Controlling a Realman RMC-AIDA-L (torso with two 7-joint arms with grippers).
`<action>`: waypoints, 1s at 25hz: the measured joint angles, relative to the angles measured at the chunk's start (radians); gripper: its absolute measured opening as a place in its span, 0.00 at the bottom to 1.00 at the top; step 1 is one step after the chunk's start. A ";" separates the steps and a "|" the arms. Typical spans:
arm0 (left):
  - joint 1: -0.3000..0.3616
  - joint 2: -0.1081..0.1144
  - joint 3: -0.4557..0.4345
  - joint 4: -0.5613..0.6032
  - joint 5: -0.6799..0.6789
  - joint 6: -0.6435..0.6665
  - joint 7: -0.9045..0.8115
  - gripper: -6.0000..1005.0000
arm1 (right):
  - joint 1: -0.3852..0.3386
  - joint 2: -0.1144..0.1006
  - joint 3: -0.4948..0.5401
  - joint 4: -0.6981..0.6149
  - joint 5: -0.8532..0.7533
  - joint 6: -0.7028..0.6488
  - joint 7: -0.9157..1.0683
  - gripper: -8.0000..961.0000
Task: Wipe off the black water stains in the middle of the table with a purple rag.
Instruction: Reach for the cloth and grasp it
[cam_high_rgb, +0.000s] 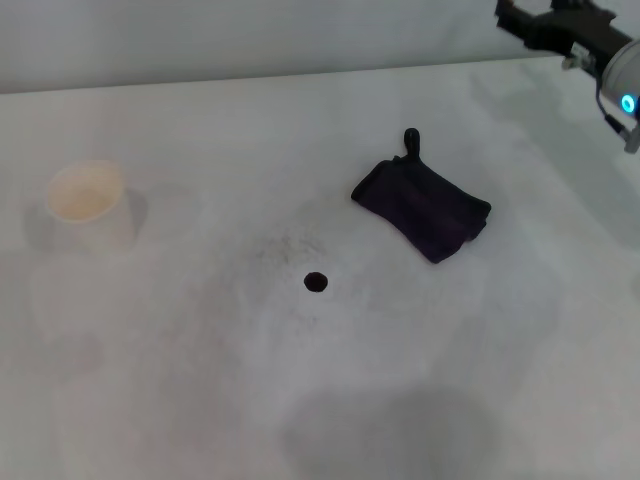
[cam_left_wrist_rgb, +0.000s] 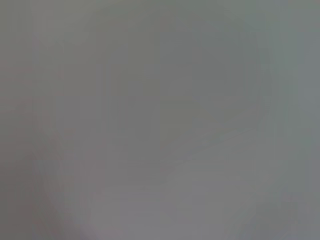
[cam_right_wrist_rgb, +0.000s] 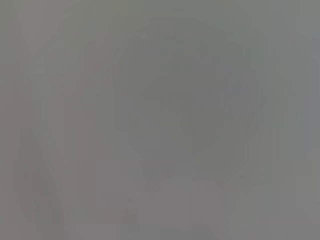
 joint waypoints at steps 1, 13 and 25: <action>0.000 0.000 0.000 0.001 0.001 0.000 0.000 0.89 | -0.004 -0.003 -0.019 -0.005 -0.030 0.000 0.034 0.91; -0.004 -0.002 0.002 0.004 0.011 -0.006 -0.003 0.89 | 0.013 -0.041 -0.036 -0.237 -0.816 -0.081 0.636 0.90; -0.008 -0.001 0.028 0.014 0.011 -0.017 0.001 0.89 | 0.027 -0.035 -0.032 -0.535 -1.484 0.171 1.201 0.90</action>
